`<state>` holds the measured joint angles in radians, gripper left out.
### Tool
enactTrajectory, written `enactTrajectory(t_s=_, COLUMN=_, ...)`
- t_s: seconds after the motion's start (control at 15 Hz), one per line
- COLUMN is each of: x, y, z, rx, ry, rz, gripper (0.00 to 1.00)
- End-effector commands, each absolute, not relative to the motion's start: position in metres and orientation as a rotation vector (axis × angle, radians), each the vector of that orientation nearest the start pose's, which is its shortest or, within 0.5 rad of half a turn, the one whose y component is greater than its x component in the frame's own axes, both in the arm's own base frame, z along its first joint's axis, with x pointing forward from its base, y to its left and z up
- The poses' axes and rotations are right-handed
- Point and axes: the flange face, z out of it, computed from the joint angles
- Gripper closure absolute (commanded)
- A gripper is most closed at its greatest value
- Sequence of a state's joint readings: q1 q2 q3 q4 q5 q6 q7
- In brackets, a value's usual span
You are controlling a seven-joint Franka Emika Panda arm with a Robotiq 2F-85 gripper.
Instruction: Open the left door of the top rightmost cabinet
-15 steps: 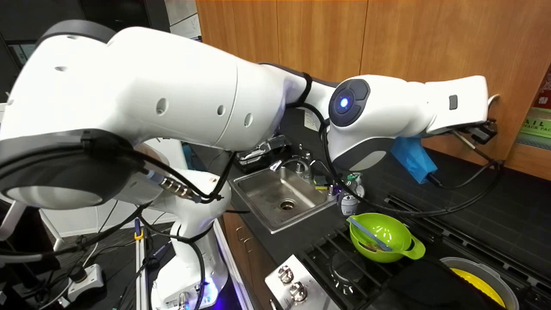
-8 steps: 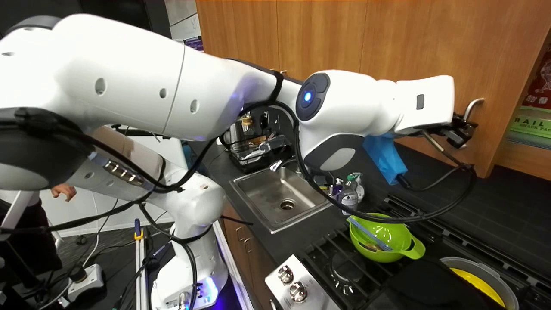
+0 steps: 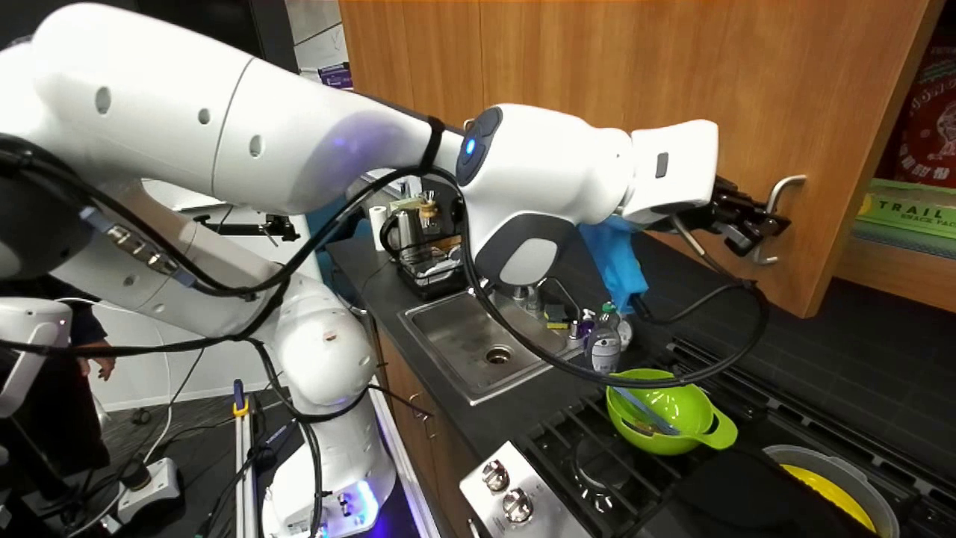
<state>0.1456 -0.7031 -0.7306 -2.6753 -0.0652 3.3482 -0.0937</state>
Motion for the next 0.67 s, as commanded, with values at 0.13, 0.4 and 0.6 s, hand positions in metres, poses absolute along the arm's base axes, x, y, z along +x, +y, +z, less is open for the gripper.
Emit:
enactTrajectory(t_s=0.13, x=0.278, y=-0.202, z=0.566, rx=-2.478, ry=0.627, rz=-1.789, gripper=0.95)
enactTrajectory(t_s=0.4, x=0.256, y=-0.19, z=0.598, rx=-2.548, ry=0.58, rz=-1.742, gripper=0.95)
enactTrajectory(t_s=0.6, x=0.239, y=-0.172, z=0.614, rx=-2.586, ry=0.55, rz=-1.71, gripper=0.95)
